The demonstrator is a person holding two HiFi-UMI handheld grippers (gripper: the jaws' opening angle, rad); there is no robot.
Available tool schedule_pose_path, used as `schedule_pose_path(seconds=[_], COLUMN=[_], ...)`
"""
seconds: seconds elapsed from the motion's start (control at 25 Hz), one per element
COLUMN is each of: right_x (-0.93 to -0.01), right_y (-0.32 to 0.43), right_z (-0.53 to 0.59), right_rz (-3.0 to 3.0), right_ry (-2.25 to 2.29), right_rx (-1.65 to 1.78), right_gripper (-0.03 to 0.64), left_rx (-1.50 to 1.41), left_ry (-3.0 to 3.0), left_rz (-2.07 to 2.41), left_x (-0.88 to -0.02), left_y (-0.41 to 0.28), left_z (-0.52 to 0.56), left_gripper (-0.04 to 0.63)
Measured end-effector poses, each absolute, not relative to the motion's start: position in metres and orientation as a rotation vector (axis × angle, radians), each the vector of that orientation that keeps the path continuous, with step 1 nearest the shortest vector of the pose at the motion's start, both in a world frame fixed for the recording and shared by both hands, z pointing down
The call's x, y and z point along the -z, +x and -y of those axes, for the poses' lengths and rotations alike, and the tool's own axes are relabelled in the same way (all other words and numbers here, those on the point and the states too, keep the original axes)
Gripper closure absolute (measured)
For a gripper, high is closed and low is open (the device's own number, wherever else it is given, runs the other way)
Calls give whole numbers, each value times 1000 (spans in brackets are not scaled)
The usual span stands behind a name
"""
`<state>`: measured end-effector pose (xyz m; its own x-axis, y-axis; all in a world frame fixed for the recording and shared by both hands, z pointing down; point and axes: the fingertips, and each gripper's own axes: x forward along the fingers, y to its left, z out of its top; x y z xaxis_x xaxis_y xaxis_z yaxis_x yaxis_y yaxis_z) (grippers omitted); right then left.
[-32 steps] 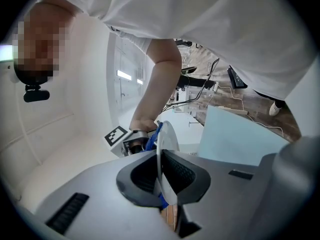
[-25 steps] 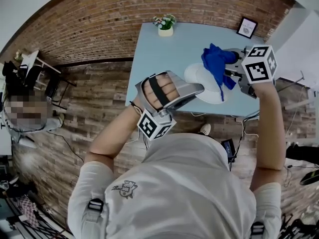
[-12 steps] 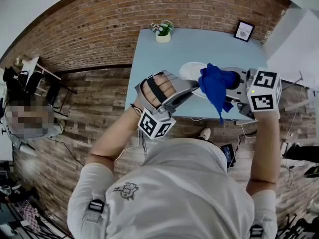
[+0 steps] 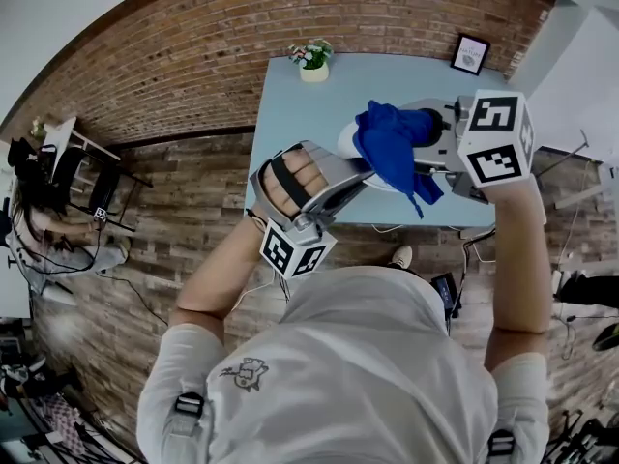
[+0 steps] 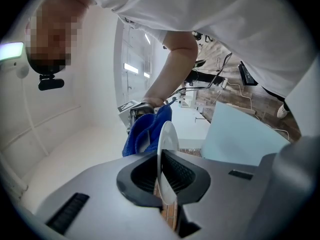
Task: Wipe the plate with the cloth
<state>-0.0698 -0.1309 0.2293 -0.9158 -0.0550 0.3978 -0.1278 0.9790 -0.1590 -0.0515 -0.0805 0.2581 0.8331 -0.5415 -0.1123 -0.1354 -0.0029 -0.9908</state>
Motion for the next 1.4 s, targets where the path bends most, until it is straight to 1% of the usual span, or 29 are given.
schedule_pose_path(seconds=[0.28, 0.48, 0.68, 0.84, 0.96, 1.12, 1.24, 1.4], right_x=[-221, -238, -259, -265, -261, -254, -246, -237], right_y=[-81, -83, -46, -6, 7, -9, -23, -39], right_z=[132, 152, 183, 186, 176, 155, 131, 143], right_rz=[2705, 2631, 2603, 2624, 2645, 2658, 2666, 2638], right_ry=[131, 207, 368, 444, 443, 386, 289, 229], right_rx=[-148, -143, -262, -352, -372, -319, -265, -226], right_gripper=[448, 448, 448, 448, 448, 448, 448, 448], left_rx=[336, 335, 338, 357, 376, 394, 388, 381], left_ry=[-1532, -1513, -1519, -1529, -1537, -1555, -1556, -1553], left_rz=[-541, -500, -509, -535, -543, -549, -520, -497], left_x=[-250, -254, -258, -257, -257, -262, -265, -261], left_y=[-44, -27, -38, -43, -44, -51, -37, -30], left_z=[64, 55, 56, 68, 83, 102, 98, 106], left_gripper=[574, 574, 574, 574, 572, 573, 573, 574])
